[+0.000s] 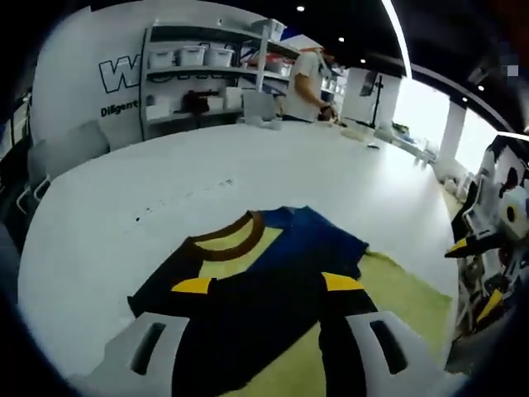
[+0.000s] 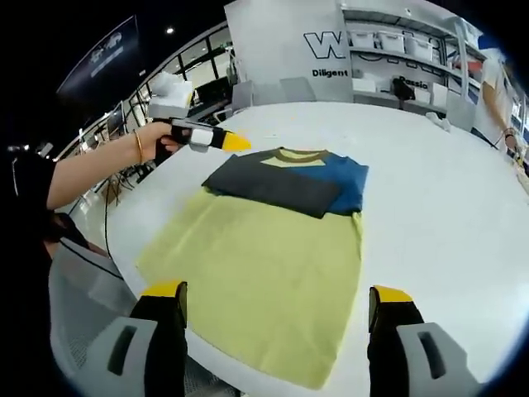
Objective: Fold the garment on the visible template until the final outline fits inside the template.
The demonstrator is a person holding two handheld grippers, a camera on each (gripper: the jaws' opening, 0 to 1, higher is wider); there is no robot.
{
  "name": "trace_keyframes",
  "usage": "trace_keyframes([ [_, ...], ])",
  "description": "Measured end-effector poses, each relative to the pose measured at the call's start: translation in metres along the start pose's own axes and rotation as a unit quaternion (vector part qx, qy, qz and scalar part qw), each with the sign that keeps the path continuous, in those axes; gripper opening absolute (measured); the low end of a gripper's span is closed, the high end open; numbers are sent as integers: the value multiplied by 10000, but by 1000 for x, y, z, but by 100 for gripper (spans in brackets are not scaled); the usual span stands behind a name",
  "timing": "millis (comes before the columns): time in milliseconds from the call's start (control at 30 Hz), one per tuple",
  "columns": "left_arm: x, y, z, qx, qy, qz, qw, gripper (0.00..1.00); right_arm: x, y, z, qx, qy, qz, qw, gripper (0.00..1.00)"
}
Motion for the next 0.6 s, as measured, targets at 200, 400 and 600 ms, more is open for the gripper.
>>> trace_keyframes([
  [200,-20,15,20,-181,-104,-271,9994,37,-2,-1,3,-41,-8,-20,10000,90],
  [400,-37,26,49,-330,265,-412,9983,36,0,-1,3,-61,-18,-11,10000,89],
  [600,-46,32,70,-171,931,-556,9940,32,1,-1,4,-83,14,23,10000,89],
])
Point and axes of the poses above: the point that each gripper's makers call its tool centre point, and the gripper's own axes: y roughly backward along the fingers, x roughly to its right, z roughly out of its underside, the point moved 7 cm from there along y, roughly backward along the fingers, and after that the axes turned 11 degrees about z, right-handed, at the moved point
